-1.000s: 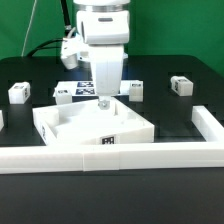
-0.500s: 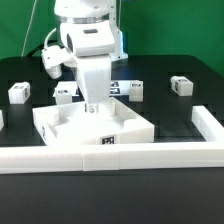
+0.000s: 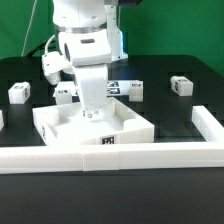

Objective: Assemble one leg

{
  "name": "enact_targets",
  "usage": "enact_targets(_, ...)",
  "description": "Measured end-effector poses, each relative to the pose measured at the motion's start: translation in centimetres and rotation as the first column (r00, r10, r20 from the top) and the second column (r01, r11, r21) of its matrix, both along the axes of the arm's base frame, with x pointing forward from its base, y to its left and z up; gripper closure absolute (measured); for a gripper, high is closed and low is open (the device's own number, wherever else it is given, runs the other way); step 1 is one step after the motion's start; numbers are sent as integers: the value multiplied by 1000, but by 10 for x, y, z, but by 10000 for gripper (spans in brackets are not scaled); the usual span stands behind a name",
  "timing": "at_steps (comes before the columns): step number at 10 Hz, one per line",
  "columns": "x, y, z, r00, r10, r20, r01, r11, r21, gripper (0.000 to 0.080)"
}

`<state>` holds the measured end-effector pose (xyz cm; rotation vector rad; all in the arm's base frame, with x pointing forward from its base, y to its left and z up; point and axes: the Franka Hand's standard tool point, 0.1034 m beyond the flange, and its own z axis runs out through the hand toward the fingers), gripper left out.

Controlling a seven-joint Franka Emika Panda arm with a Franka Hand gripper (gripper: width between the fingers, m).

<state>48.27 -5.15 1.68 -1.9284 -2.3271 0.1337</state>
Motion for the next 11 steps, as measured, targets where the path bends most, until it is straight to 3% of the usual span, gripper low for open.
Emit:
enact_targets(1,0,0,0,1000,0,0,0,1000,0,275)
enact_targets(3,0,0,0,1000,0,-1,0,1000,0,549)
enact_targets(4,0,0,0,1000,0,-1,0,1000,0,549)
enact_targets(5,1,0,0,1000,0,3,0,1000,0,732)
enact_targets(11,1,0,0,1000,0,4,0,1000,0,739)
